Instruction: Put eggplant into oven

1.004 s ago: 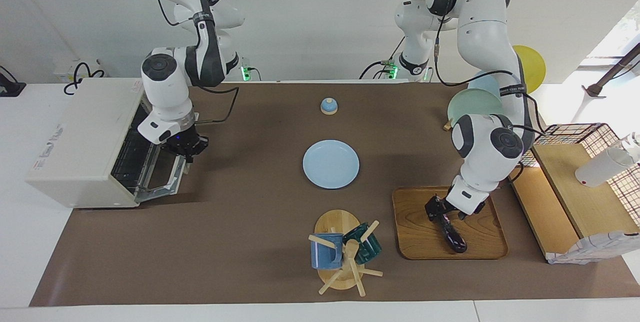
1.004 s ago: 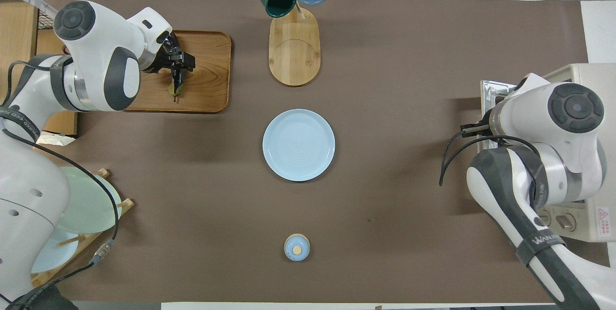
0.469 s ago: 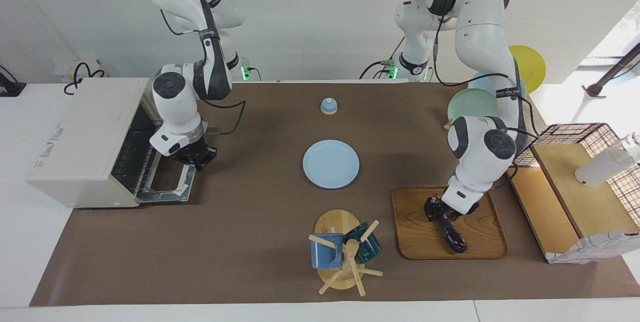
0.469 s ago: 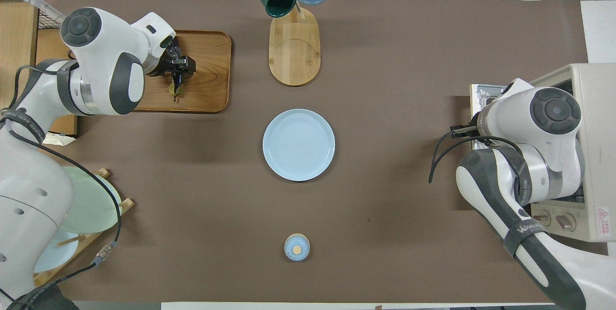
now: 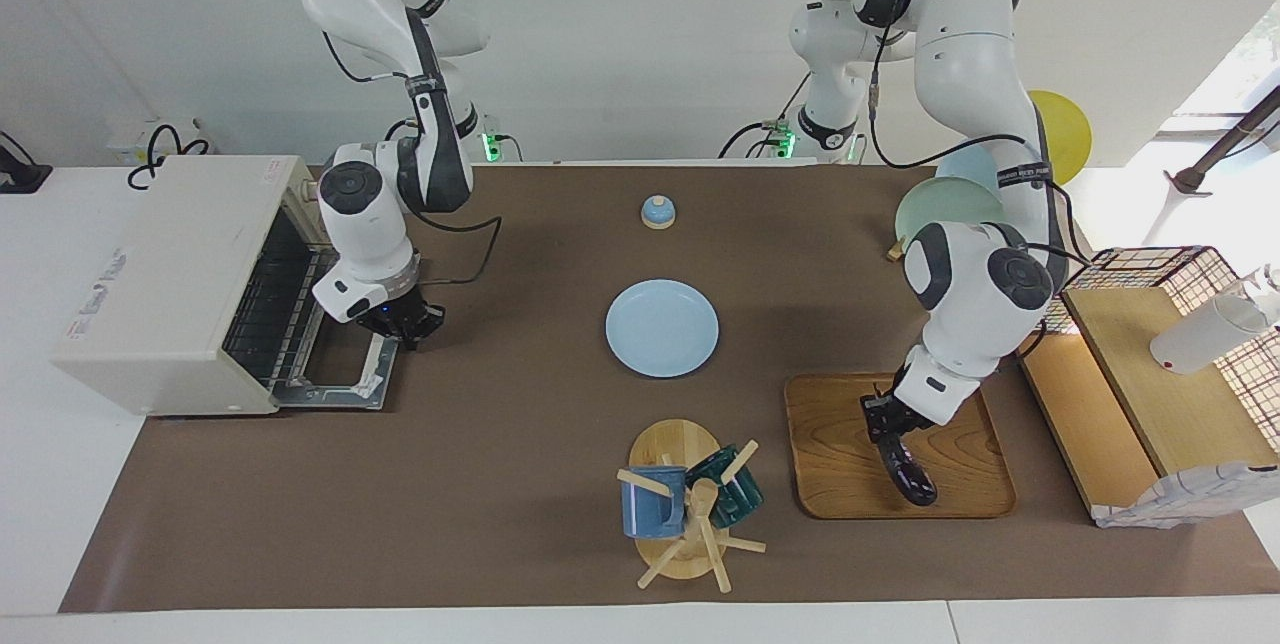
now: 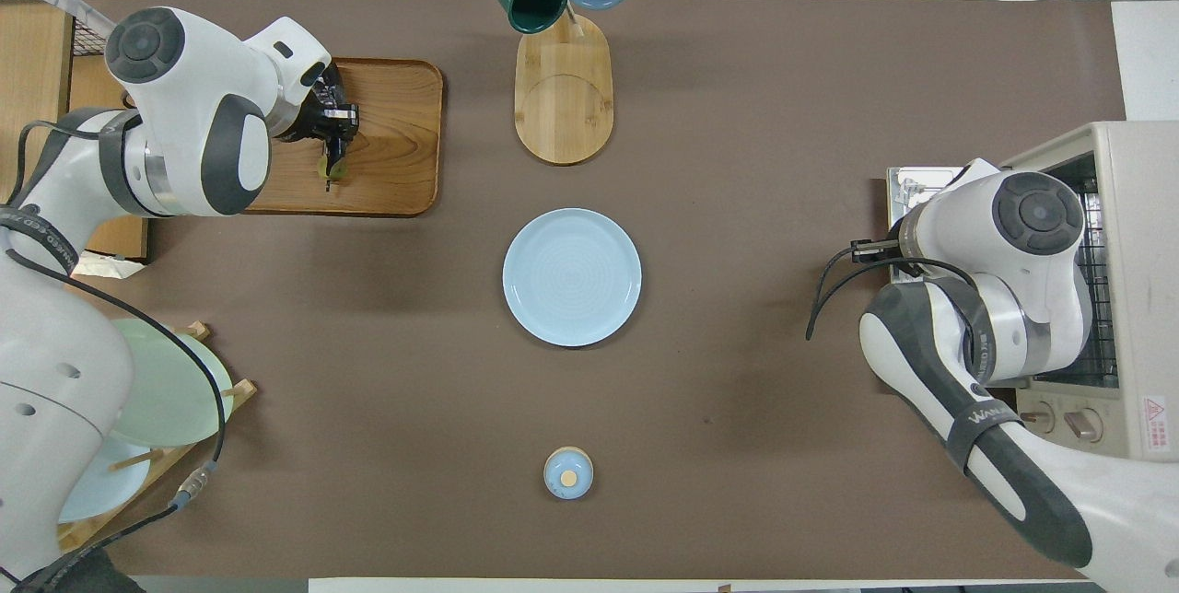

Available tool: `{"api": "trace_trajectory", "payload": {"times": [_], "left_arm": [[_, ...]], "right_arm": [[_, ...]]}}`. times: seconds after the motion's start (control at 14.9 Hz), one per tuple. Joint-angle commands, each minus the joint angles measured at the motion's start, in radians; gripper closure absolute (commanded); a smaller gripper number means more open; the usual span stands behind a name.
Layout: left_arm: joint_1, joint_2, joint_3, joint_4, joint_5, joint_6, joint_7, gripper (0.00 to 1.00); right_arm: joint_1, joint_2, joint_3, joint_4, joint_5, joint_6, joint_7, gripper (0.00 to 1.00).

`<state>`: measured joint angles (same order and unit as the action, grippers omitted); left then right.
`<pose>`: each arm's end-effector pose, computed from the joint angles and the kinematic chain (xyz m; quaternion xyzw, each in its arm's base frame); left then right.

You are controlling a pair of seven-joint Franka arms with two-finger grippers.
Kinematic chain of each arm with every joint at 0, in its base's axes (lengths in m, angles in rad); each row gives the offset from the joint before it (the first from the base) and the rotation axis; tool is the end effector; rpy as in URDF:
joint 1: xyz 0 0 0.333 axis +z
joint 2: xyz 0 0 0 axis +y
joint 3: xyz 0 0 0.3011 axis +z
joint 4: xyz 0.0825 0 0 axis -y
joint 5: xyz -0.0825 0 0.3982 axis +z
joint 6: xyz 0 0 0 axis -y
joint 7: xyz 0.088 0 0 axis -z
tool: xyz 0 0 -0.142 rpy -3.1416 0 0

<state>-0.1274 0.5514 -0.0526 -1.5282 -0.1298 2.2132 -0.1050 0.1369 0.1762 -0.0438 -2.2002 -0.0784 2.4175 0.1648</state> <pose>0.7102 -0.1326 0.2964 0.9955 0.0028 0.0564 0.0767 0.5610 0.0499 0.2468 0.9993 -0.0066 0.0243 0.0275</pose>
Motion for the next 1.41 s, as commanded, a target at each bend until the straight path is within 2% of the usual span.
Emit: {"api": "trace_trajectory", "payload": {"times": [0.0, 0.2, 0.27, 0.33, 0.47, 0.6, 0.67, 0.74, 0.87, 1.0, 1.07, 1.34], "left_arm": [[-0.014, -0.123, 0.008, -0.018, -0.025, -0.125, -0.093, 1.0], [-0.07, -0.229, 0.007, -0.029, -0.031, -0.278, -0.166, 1.0], [-0.101, -0.266, 0.008, -0.047, -0.031, -0.299, -0.214, 1.0], [-0.124, -0.292, 0.008, -0.055, -0.031, -0.309, -0.257, 1.0], [-0.191, -0.33, 0.008, -0.069, -0.031, -0.349, -0.339, 1.0], [-0.276, -0.366, 0.008, -0.131, -0.031, -0.328, -0.43, 1.0], [-0.322, -0.393, 0.008, -0.195, -0.031, -0.258, -0.471, 1.0], [-0.365, -0.421, 0.008, -0.29, -0.031, -0.133, -0.505, 1.0], [-0.451, -0.429, 0.01, -0.409, -0.03, 0.017, -0.533, 1.0], [-0.48, -0.41, 0.008, -0.461, -0.03, 0.101, -0.527, 1.0], [-0.488, -0.384, 0.008, -0.483, -0.03, 0.153, -0.529, 1.0], [-0.527, -0.272, 0.01, -0.48, -0.03, 0.275, -0.538, 1.0]], "right_arm": [[0.056, -0.024, -0.008, 0.08, 0.038, -0.128, 0.038, 1.0], [0.044, -0.072, -0.008, 0.252, 0.039, -0.427, 0.027, 1.0], [0.044, -0.096, -0.008, 0.284, 0.039, -0.508, 0.027, 0.97], [0.044, -0.128, -0.008, 0.293, 0.039, -0.556, 0.028, 0.8], [0.044, -0.155, -0.01, 0.287, 0.039, -0.586, 0.035, 0.38], [0.043, -0.194, -0.019, 0.293, 0.039, -0.633, 0.025, 0.17], [0.037, -0.22, -0.021, 0.293, 0.039, -0.653, 0.016, 0.17], [0.029, -0.242, -0.021, 0.293, 0.039, -0.678, 0.006, 0.17], [0.017, -0.264, -0.022, 0.295, 0.039, -0.715, -0.043, 0.16], [-0.022, -0.268, -0.022, 0.271, 0.043, -0.692, -0.06, 0.02], [-0.023, -0.273, -0.022, 0.26, 0.063, -0.67, -0.07, 0.0], [-0.017, -0.274, -0.019, 0.258, 0.074, -0.673, -0.071, 0.0]]}}
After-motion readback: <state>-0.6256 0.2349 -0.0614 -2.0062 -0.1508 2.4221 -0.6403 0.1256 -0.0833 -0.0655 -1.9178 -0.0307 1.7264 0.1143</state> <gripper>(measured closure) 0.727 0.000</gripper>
